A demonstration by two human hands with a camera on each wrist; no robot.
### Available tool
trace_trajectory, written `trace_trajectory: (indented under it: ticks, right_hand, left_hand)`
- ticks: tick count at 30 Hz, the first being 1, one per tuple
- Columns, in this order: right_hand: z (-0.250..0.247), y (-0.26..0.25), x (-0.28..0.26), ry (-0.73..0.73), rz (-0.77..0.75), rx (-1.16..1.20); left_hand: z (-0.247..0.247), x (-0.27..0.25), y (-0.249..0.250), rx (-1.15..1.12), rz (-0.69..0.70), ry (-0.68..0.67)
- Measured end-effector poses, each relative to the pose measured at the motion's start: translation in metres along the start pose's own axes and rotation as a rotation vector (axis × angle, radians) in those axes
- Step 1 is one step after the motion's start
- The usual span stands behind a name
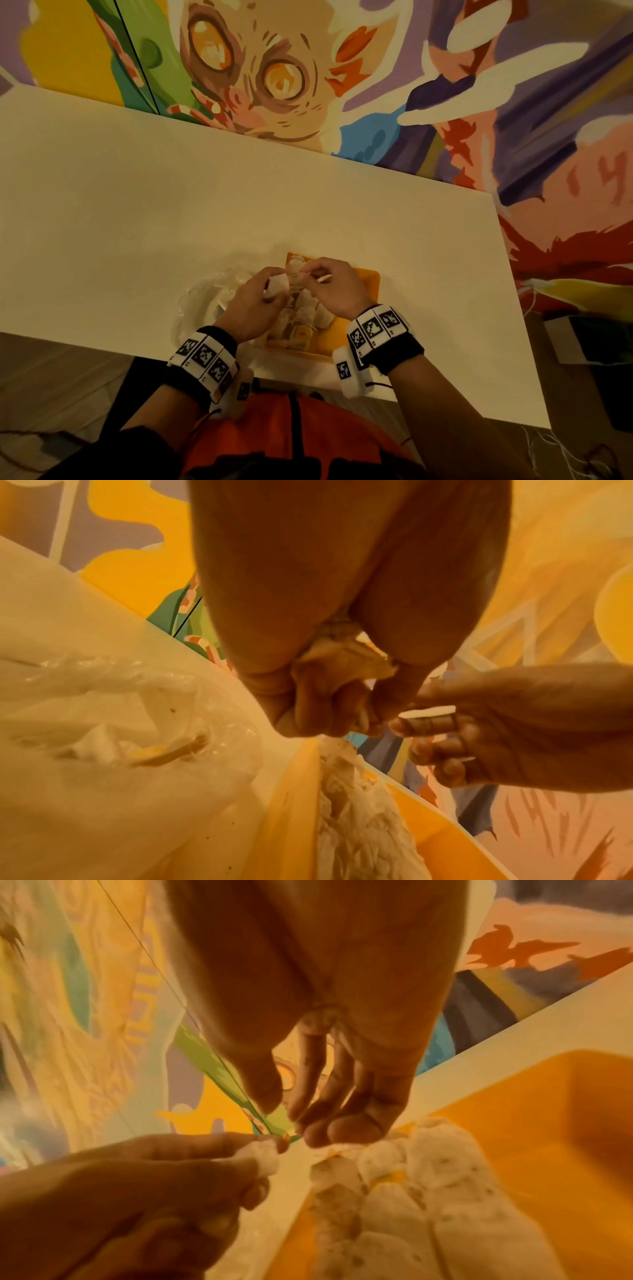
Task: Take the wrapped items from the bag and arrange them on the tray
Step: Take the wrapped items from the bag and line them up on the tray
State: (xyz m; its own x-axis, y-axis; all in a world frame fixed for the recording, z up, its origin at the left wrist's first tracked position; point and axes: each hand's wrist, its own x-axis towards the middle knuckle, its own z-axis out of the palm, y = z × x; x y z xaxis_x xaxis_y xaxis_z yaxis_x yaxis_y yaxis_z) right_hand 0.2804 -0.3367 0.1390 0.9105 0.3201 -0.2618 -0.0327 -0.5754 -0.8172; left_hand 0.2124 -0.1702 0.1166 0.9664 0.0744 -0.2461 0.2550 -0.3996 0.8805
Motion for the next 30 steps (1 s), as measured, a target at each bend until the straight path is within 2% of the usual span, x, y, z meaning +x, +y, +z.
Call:
trace_trajectory:
  ticks: [2,6,9,15,18,23,27,30]
  right_hand:
    - [0.006,-0.007,-0.001,-0.09,-0.017,-0.001]
    - [0.015,-0.005,0.0,-0.15,0.043,0.043]
    - [0.017,-0.002,0.001,-0.124,0.082,0.074]
    - [0.006,-0.005,-0.003,0.001,-0.042,0.134]
    - [-0.001,-0.008,-0.005,-0.011,-0.128,0.071]
    - [-0.004,-0.007,-0.004,0.008,-0.148,0.066]
    - [0.0,0.004,-0.002,-0.043,-0.091,0.091]
    - [0.001,0.011,-0.005,-0.058,-0.087,0.015]
  left_hand:
    - [0.0,-0.001,-0.001,-0.025,0.054,-0.043]
    - [-0.001,-0.003,0.0,-0.126,0.101,-0.068]
    - [-0.002,-0.002,-0.002,-0.146,0.082,-0.07]
    - [-0.004,-0.005,0.003,-0.071,0.095,0.03]
    - [-0.008,-0.006,0.012,-0.028,0.13,0.113]
    - [-0.007,-0.001,0.017,0.027,0.193,0.175]
    - [-0.004,0.004,0.014,-0.101,0.162,0.182]
    - [-0.002,0.004,0.015,-0.202,0.137,0.176]
